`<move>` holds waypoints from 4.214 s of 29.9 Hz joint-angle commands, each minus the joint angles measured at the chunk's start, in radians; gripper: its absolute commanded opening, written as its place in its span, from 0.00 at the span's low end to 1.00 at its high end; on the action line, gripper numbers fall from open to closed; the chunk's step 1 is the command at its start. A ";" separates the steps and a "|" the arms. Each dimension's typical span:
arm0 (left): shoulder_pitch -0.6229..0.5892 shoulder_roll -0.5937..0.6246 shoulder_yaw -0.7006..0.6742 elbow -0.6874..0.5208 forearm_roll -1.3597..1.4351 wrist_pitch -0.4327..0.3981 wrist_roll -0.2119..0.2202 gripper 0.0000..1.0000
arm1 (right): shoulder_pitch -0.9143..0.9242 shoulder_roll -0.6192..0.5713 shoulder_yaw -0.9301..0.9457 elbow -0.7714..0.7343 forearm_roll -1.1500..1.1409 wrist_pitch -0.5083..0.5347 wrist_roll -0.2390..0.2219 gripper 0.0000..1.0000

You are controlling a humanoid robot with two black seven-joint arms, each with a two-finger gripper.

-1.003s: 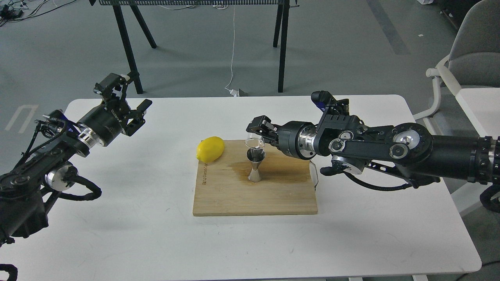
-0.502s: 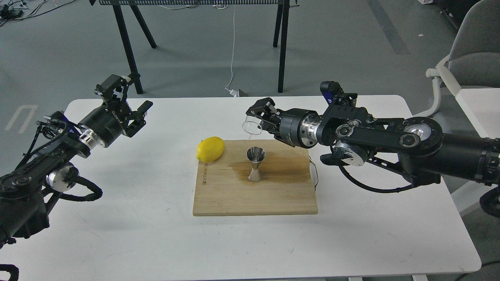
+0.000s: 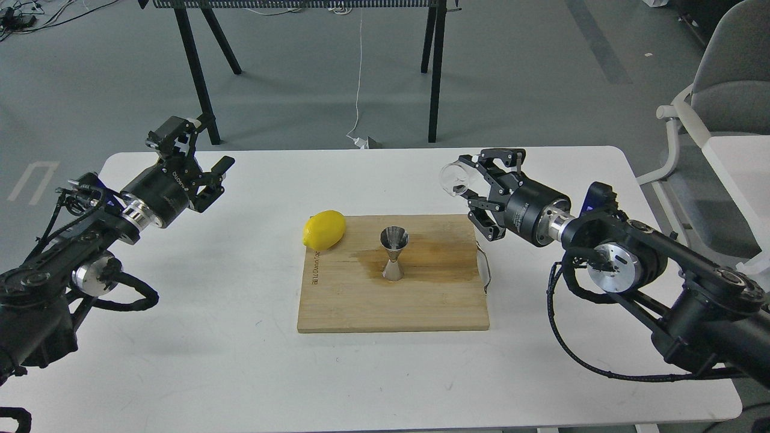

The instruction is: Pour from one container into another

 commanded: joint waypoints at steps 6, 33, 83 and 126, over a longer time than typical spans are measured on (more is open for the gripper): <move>0.000 0.000 0.002 0.000 0.000 0.000 0.000 0.93 | -0.361 0.098 0.379 -0.038 0.176 0.233 0.010 0.48; 0.017 0.000 0.003 0.000 0.000 0.000 0.000 0.93 | -0.362 0.165 0.389 -0.462 0.700 0.434 0.029 0.49; 0.015 0.003 0.003 0.000 0.000 0.000 0.000 0.93 | -0.394 0.235 0.385 -0.516 0.727 0.376 -0.085 0.97; 0.071 0.013 0.000 0.049 -0.256 0.000 0.000 0.95 | -0.096 0.061 0.455 -0.398 0.551 0.340 -0.069 0.96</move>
